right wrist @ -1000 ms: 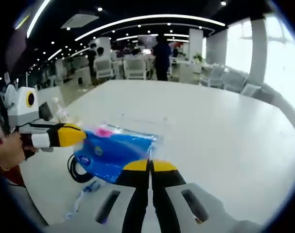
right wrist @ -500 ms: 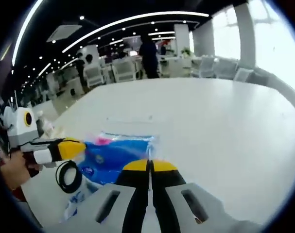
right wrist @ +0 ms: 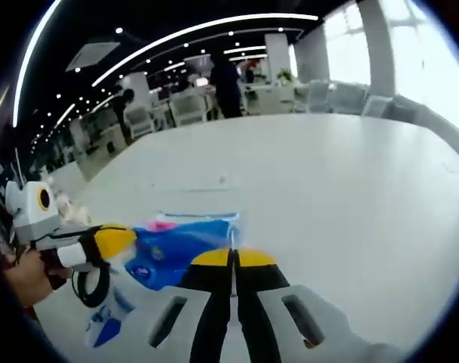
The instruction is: Arrange the tabletop items into an orderly group along one side of the table until the central work area is clear of visible clutter.
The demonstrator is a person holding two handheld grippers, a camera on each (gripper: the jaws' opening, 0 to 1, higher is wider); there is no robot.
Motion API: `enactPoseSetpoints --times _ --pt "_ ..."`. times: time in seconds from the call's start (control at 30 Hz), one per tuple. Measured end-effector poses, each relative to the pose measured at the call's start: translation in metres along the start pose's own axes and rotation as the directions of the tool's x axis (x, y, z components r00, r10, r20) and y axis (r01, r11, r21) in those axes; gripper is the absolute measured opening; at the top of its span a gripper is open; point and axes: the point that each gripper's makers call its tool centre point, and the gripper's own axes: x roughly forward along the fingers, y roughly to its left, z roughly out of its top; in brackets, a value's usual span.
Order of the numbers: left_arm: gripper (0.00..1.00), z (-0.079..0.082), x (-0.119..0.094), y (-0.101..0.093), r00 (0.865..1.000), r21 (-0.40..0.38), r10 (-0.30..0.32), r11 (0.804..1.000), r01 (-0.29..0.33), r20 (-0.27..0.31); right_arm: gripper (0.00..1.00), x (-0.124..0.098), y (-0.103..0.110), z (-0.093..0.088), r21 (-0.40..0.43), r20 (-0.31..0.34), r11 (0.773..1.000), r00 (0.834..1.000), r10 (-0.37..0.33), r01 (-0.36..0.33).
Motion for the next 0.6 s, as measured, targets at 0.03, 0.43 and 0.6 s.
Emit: enactPoseSetpoints --times 0.03,0.43,0.6 --pt "0.00 0.000 0.001 0.000 1.000 0.000 0.000 1.000 0.000 0.000 0.01 0.003 -0.002 -0.001 0.006 0.000 1.000 1.000 0.001 -0.001" --pt "0.00 -0.018 0.018 0.008 1.000 0.017 0.009 1.000 -0.008 -0.015 0.01 0.017 -0.009 -0.021 0.026 -0.012 1.000 1.000 -0.007 0.008" --pt "0.00 -0.025 0.024 0.014 0.999 0.025 0.025 0.999 -0.024 -0.024 0.01 0.025 -0.014 -0.026 0.061 0.012 0.998 1.000 -0.009 0.008"
